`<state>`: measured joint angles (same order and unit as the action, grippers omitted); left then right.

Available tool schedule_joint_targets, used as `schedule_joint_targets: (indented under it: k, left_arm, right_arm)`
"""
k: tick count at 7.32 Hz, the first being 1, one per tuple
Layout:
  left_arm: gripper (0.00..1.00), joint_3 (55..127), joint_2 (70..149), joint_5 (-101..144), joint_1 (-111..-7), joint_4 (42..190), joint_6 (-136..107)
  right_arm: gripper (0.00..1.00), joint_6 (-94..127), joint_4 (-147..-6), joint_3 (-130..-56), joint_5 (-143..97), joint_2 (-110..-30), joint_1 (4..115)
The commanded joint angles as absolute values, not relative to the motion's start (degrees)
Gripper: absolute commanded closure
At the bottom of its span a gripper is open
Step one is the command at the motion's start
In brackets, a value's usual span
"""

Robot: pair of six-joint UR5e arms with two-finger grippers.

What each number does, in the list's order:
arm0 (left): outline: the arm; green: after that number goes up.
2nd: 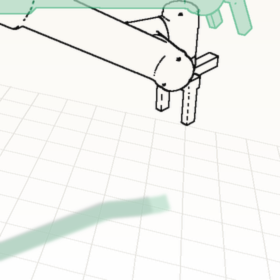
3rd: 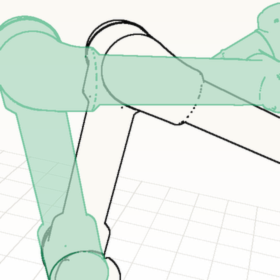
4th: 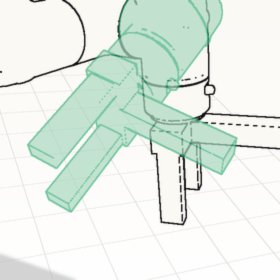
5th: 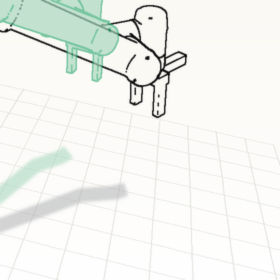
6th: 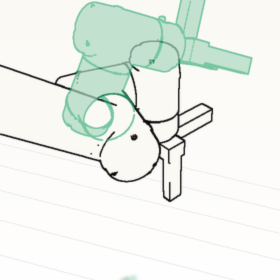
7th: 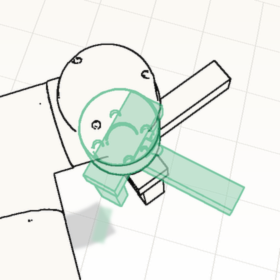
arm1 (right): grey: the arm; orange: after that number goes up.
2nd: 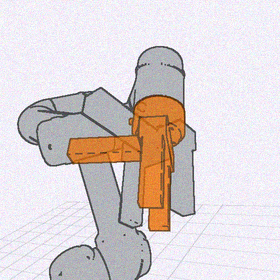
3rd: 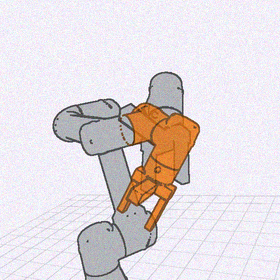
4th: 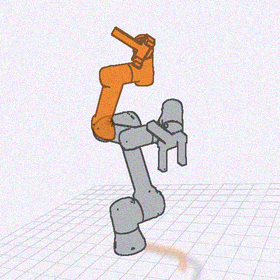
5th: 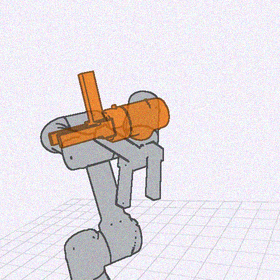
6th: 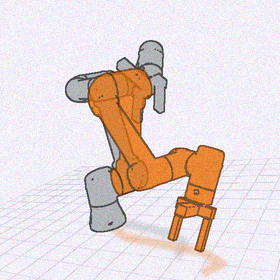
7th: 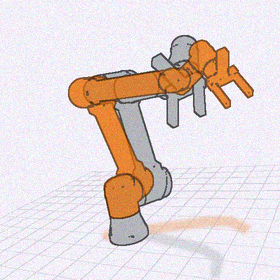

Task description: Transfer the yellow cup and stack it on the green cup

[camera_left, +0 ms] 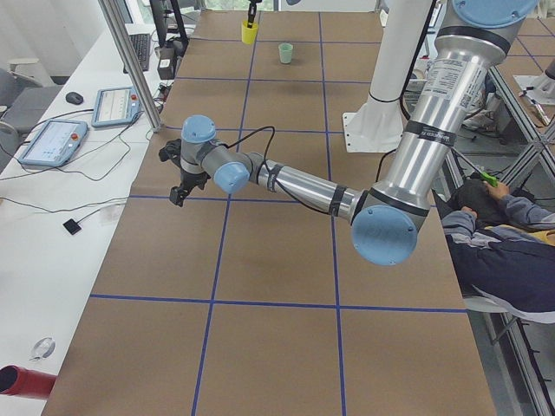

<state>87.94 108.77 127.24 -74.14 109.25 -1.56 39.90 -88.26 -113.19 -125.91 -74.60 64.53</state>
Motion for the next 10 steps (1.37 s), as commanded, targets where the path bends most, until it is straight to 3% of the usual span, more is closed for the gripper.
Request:
schedule_joint_targets:
  k: [1,3,7,10]
  left_arm:
    - [0.00,93.9,104.6,130.5,-82.6,94.1,10.0]
    - [0.00,97.8,93.0,130.5,-85.2,92.4,8.5]
    - [0.00,97.6,85.4,130.4,-89.6,88.9,6.9]
    - [0.00,98.1,84.3,130.9,-89.6,89.5,6.6]
  right_arm:
    - [1.00,35.5,-88.2,-116.4,-127.9,-79.7,64.8]
    - [1.00,30.9,-88.0,-119.2,-128.0,-85.1,65.9]
    - [1.00,18.3,-86.4,-120.4,-134.0,-98.8,72.9]
    - [1.00,19.7,-66.2,-108.4,-136.6,-105.5,72.7]
